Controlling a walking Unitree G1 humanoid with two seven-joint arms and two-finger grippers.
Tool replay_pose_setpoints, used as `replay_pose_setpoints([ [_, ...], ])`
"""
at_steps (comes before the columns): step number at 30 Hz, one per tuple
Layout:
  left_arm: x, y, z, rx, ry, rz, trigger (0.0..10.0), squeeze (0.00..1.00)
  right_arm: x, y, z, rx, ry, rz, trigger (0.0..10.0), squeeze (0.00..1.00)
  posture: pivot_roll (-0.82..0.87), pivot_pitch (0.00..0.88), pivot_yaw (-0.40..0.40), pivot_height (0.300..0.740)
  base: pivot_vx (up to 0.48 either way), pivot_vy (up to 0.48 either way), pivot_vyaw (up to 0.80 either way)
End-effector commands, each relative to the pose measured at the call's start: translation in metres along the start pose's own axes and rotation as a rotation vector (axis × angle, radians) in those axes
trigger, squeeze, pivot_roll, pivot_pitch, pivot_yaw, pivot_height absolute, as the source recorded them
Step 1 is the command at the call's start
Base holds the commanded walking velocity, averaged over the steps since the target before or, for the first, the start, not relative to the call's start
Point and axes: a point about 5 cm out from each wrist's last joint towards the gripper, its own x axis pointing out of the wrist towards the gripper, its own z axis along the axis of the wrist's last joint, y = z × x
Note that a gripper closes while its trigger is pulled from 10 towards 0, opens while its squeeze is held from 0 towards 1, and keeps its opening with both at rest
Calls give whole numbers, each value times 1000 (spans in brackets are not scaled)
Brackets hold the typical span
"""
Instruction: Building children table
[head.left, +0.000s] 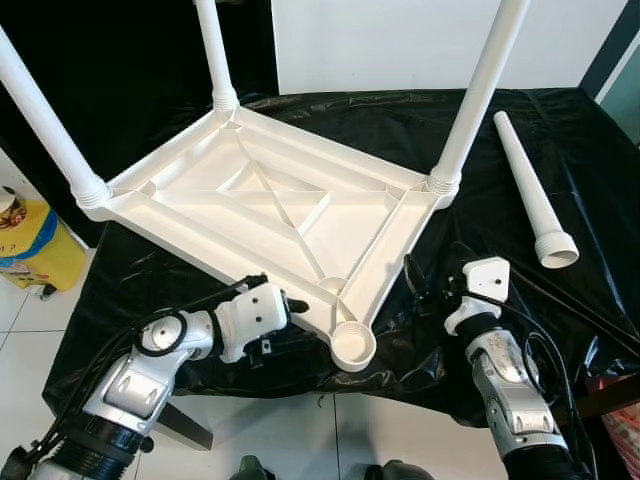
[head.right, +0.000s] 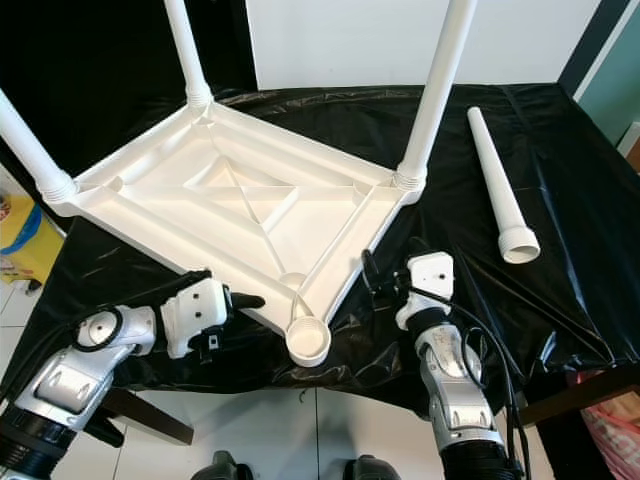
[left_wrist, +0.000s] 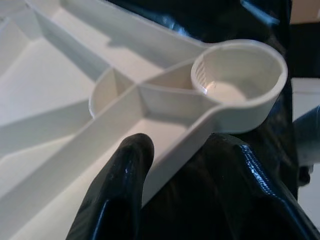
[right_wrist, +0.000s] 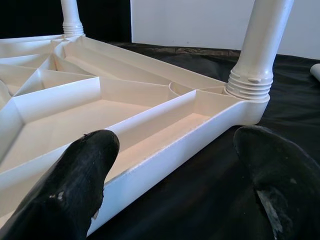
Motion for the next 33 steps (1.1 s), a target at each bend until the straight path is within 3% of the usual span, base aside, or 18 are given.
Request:
replay_pose_setpoints([
  [1, 1, 4, -6, 16, 57, -14, 10000, 0, -2, 2, -1, 10, 13, 7, 10000, 0, 0, 52, -31, 740, 0, 0, 0],
  [10, 8, 22, -15, 72, 178, 25, 10000, 0, -1, 2, 1, 11, 19, 4, 10000, 0, -2, 56, -30, 740, 0, 0, 0],
  [17, 12, 33, -16, 152, 232, -19, 10000, 0, -2, 2, 1, 13, 26, -3, 10000, 0, -7, 62, -26, 740, 0, 0, 0],
  [30, 14, 40, -19, 223, 339, -236, 10000, 0, 1, 2, 3, 11, 25, -15, 10000, 0, -14, 71, -15, 740, 0, 0, 0],
  [33, 12, 45, -24, 267, 407, -291, 10000, 0, 1, 2, 3, 12, 26, -18, 10000, 0, -14, 71, -14, 740, 0, 0, 0],
])
